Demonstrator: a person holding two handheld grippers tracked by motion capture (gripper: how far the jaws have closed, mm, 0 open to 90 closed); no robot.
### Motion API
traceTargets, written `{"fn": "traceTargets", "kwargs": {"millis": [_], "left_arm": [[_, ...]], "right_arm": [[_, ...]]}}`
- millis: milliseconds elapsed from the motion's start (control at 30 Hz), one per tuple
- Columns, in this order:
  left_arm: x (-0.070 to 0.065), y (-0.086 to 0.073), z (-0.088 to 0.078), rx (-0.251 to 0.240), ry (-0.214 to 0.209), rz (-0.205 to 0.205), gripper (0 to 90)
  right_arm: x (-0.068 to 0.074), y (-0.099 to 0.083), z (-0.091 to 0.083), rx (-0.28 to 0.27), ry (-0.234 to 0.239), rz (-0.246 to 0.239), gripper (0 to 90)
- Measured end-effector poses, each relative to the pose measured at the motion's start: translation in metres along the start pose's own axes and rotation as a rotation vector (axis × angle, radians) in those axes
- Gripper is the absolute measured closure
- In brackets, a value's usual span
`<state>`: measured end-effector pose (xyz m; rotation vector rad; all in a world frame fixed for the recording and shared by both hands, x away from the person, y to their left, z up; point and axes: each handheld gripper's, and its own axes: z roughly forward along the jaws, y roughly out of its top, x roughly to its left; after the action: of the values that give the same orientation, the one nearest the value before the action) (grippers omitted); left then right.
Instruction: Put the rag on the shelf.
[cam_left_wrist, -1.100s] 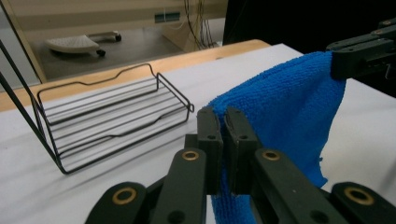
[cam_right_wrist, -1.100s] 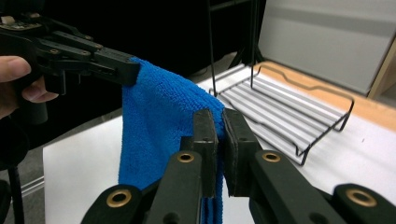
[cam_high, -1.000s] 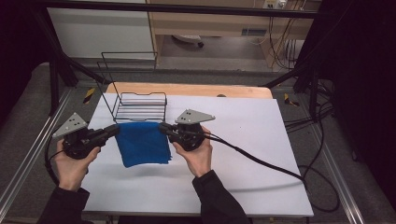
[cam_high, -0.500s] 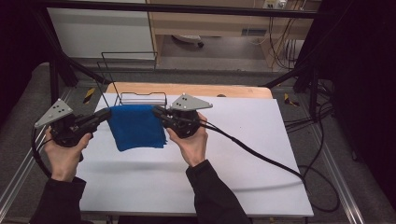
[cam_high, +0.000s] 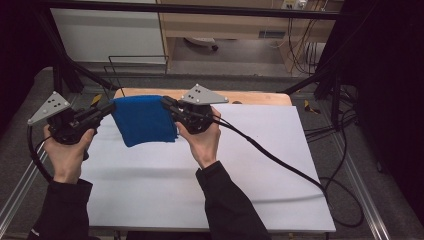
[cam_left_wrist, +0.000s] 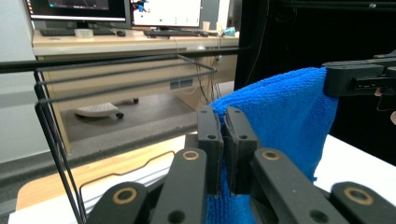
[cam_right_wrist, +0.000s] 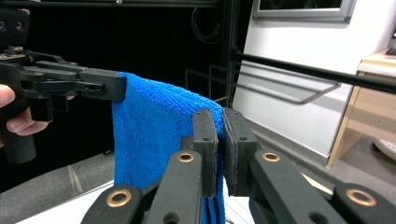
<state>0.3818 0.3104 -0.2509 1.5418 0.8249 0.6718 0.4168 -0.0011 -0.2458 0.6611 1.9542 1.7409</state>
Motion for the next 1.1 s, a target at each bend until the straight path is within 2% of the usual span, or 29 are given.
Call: {"fn": "traceTargets", "kwargs": {"millis": [367, 800, 1100], "left_arm": [[0.011, 0.026, 0.006, -0.041, 0.019, 0.003, 86.1], [0.025, 0.051, 0.012, -0.091, 0.044, 0.002, 86.2], [0.036, 0.07, 0.013, -0.118, 0.064, 0.018, 86.1]], "right_arm": [[-0.006, 0.028, 0.011, -0.048, -0.022, -0.029, 85.2], [-0.01, 0.056, 0.026, -0.086, -0.047, -0.053, 85.3], [-0.012, 0.074, 0.038, -0.1, -0.056, -0.072, 85.3]]}}
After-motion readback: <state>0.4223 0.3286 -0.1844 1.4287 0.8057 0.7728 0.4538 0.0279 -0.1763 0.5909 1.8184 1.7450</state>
